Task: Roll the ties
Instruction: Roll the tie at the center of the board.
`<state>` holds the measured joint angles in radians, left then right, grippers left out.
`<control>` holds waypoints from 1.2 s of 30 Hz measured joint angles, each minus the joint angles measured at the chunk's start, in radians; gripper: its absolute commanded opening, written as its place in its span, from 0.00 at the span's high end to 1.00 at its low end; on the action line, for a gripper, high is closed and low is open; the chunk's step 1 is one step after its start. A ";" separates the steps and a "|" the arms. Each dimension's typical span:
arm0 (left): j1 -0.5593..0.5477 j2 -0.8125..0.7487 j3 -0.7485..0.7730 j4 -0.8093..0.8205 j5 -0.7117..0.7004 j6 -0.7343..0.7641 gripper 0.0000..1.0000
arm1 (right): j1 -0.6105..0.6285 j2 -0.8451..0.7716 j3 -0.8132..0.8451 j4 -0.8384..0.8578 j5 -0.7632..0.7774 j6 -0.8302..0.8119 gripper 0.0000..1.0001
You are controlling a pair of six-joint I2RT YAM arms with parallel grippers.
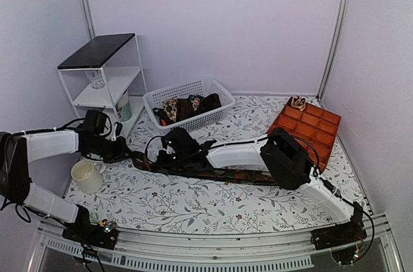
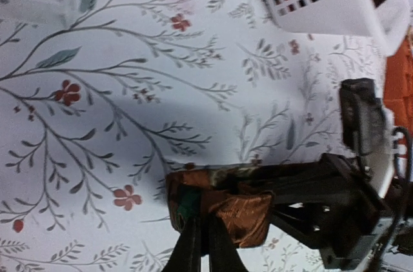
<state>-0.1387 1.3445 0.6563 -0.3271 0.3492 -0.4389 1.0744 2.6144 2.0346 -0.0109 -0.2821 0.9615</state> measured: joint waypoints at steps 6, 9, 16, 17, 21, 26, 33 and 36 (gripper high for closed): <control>-0.010 -0.052 -0.018 0.086 0.140 -0.070 0.88 | 0.000 0.000 -0.002 0.002 0.004 0.000 1.00; -0.011 -0.066 -0.018 0.081 0.106 -0.085 0.84 | 0.000 0.000 -0.005 0.006 0.011 0.000 1.00; -0.010 -0.066 0.053 -0.055 -0.233 -0.063 0.95 | 0.000 0.000 -0.013 0.023 0.012 0.000 1.00; -0.010 -0.059 0.059 -0.059 -0.257 -0.062 0.97 | 0.000 0.000 -0.013 0.024 0.012 0.000 1.00; -0.009 0.016 0.064 -0.072 -0.338 -0.037 1.00 | 0.000 0.000 -0.014 0.026 0.015 0.000 1.00; -0.007 0.125 0.064 -0.090 -0.358 -0.018 1.00 | 0.000 0.000 -0.019 0.035 0.017 0.000 1.00; -0.006 0.148 0.052 -0.041 -0.246 -0.022 1.00 | 0.000 0.000 -0.021 0.037 0.018 0.000 1.00; -0.005 0.135 0.035 -0.005 -0.172 -0.034 1.00 | 0.000 0.000 -0.024 0.042 0.018 0.000 1.00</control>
<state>-0.1432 1.4796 0.6918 -0.3325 0.1776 -0.4732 1.0744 2.6144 2.0102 0.0315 -0.2642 0.9611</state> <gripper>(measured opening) 0.003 0.005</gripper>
